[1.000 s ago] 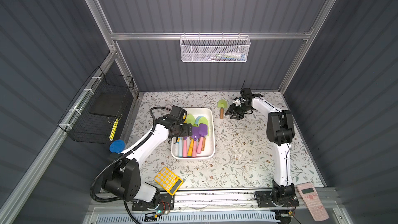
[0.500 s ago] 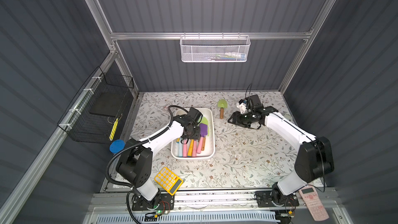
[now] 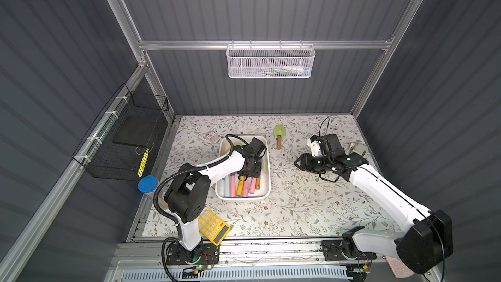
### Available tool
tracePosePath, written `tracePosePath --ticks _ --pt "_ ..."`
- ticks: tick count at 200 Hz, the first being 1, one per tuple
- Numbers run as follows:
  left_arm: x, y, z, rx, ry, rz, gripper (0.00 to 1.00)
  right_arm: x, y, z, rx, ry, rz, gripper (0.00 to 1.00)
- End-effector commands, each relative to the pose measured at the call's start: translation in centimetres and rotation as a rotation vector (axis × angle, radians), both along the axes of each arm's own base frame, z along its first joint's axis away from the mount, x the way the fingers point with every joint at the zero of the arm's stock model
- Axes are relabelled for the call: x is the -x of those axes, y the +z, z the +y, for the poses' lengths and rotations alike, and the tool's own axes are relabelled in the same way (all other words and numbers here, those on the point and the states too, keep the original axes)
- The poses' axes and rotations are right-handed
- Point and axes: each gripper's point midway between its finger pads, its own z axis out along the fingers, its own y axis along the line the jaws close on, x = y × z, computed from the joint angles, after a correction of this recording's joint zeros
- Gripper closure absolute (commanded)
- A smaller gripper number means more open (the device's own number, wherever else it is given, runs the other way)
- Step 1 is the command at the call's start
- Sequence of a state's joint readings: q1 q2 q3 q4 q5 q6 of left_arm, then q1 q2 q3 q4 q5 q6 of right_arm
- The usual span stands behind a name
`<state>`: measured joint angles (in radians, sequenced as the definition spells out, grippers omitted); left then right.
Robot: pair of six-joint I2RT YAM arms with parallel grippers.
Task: Take the shovel out of the storage box
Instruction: Pick up the shovel from the storage box.
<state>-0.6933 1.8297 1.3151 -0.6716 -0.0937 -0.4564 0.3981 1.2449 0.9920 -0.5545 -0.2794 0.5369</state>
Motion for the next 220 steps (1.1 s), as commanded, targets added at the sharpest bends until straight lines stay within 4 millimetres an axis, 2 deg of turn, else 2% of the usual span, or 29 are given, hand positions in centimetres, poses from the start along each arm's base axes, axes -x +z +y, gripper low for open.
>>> tracePosePath --ticks 1,16,49,86,178,193,220 --pt "-0.1 0.4 -0.8 0.020 0.007 0.007 0.53 0.8 -0.9 -0.5 0.016 -0.010 0.026 0.49" --pt "-0.2 0.8 -1.0 0.037 0.007 -0.003 0.53 1.1 -1.2 -0.6 0.017 -0.008 0.030 0.49" --pt "0.0 0.1 -1.1 0.030 0.005 0.027 0.56 1.1 -1.6 -0.4 0.014 -0.001 0.041 0.49" --pt "0.1 1.1 -1.9 0.069 -0.002 0.007 0.58 0.9 -1.6 -0.1 -0.001 0.005 0.042 0.49" --pt "0.4 -2.0 -2.3 0.053 -0.009 0.058 0.65 1.3 -1.9 -0.1 -0.007 0.004 0.050 0.49" --pt "0.3 -2.3 -2.4 0.052 -0.010 0.058 0.70 1.3 -1.9 -0.1 -0.007 0.004 0.052 0.49" --pt "0.1 -2.6 -2.3 0.041 -0.008 0.050 0.74 1.4 -2.1 -0.2 -0.006 0.002 0.057 0.49"
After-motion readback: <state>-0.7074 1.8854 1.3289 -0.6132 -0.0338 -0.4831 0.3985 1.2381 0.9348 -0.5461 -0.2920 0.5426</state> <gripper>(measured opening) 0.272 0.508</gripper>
